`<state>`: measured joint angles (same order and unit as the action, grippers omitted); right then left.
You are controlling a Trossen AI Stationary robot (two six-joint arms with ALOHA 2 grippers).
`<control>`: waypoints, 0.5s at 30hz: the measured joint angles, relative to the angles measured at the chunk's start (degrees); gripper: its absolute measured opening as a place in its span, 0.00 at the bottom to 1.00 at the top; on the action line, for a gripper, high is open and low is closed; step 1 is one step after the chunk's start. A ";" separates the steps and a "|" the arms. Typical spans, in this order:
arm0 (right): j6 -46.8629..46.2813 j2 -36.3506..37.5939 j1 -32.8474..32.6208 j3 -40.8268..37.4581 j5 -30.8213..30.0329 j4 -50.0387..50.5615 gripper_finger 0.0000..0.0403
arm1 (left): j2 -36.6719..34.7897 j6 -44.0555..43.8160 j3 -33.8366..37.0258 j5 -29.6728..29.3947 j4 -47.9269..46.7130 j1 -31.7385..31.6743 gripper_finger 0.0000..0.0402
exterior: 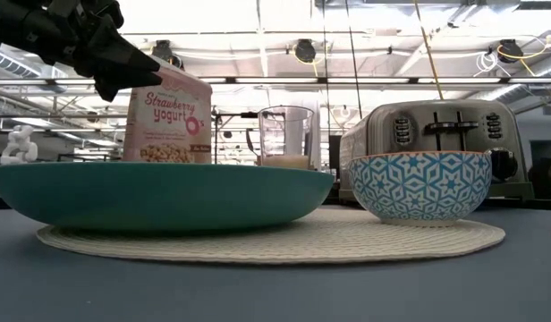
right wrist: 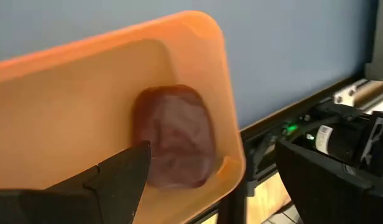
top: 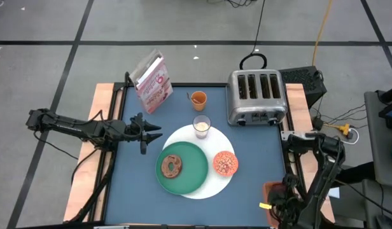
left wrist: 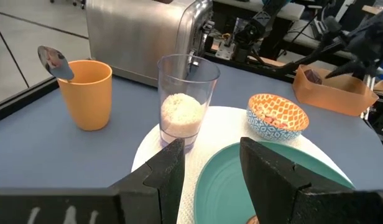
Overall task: Arrange a breakfast setting
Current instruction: Put the red apple on the green plate
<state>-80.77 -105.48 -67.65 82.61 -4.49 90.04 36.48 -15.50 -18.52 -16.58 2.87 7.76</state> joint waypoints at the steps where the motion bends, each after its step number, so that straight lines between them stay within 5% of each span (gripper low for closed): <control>1: -0.28 0.16 0.04 -0.89 0.01 -0.02 0.83 | 0.01 0.06 0.00 0.00 0.24 0.01 0.40; 15: -4.13 0.34 -1.18 -1.97 0.11 -8.03 0.83 | -0.01 0.08 0.00 0.00 0.27 0.00 0.40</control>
<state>-84.90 -105.14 -68.83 80.64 -4.38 82.01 36.47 -15.42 -18.52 -16.58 3.14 7.76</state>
